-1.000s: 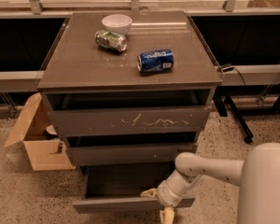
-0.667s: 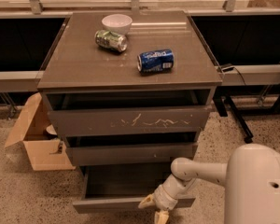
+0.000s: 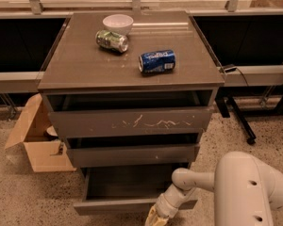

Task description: Close bottom drawer

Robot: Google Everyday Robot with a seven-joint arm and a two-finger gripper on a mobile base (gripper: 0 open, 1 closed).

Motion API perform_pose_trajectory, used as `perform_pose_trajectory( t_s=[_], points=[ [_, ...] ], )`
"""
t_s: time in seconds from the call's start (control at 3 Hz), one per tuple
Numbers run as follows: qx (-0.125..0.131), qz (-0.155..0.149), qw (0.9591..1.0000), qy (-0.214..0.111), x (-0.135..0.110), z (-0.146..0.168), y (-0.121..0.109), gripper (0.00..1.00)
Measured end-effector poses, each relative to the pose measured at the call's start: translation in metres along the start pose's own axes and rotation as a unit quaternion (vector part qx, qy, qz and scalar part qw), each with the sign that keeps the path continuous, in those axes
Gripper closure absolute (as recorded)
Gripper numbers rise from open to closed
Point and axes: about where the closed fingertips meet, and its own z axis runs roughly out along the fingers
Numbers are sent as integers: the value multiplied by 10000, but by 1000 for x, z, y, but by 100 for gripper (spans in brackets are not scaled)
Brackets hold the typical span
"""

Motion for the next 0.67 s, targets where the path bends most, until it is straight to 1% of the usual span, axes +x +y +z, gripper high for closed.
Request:
perform_pose_trajectory(
  t_s=[0.33,0.67],
  points=[
    [-20,282,9996,-97,27,16,-13,96],
    [27,311,9994,-112,31,17,-19,100]
  ],
)
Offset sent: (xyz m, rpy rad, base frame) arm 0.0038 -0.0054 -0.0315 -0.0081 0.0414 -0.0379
